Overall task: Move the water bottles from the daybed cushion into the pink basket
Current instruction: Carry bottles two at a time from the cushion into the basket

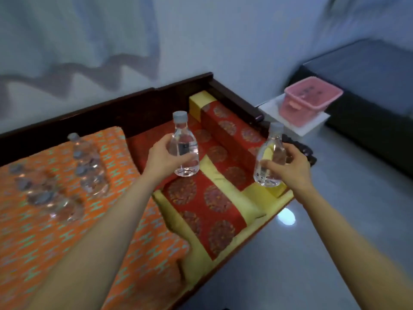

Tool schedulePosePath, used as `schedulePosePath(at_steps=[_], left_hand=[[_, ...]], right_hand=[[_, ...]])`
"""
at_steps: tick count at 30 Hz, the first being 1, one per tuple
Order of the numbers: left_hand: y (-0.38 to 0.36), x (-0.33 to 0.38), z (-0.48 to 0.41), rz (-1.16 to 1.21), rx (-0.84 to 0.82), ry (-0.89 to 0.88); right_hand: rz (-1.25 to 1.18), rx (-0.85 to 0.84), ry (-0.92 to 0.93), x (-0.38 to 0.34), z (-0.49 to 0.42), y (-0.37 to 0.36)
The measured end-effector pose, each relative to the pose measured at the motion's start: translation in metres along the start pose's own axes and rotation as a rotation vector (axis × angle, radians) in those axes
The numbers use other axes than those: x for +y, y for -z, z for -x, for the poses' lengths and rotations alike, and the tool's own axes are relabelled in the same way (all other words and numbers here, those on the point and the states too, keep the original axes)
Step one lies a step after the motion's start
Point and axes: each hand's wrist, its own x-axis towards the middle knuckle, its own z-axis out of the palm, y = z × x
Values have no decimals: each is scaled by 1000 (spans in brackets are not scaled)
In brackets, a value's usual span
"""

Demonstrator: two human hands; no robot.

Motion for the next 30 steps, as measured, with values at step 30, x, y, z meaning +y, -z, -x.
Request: schedulePosePath(at_steps=[30], left_hand=[[-431, 213, -204, -22, -378, -110]], right_hand=[[24, 277, -165, 153, -253, 347]])
